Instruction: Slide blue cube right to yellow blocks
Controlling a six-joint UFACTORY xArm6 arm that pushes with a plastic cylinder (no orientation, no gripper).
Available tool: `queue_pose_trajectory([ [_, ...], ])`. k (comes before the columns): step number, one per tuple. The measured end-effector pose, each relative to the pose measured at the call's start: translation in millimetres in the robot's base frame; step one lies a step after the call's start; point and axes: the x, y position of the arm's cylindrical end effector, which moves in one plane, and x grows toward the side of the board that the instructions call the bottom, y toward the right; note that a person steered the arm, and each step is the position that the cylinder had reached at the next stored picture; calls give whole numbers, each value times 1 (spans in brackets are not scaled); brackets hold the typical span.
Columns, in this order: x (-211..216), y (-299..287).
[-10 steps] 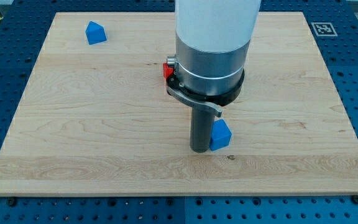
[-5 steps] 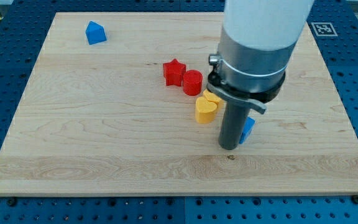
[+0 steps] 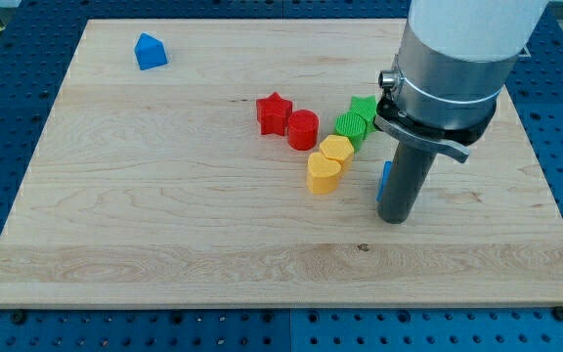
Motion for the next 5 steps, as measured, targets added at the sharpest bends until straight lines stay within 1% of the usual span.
queue_pose_trajectory([
  [2, -9, 11],
  [5, -9, 61],
])
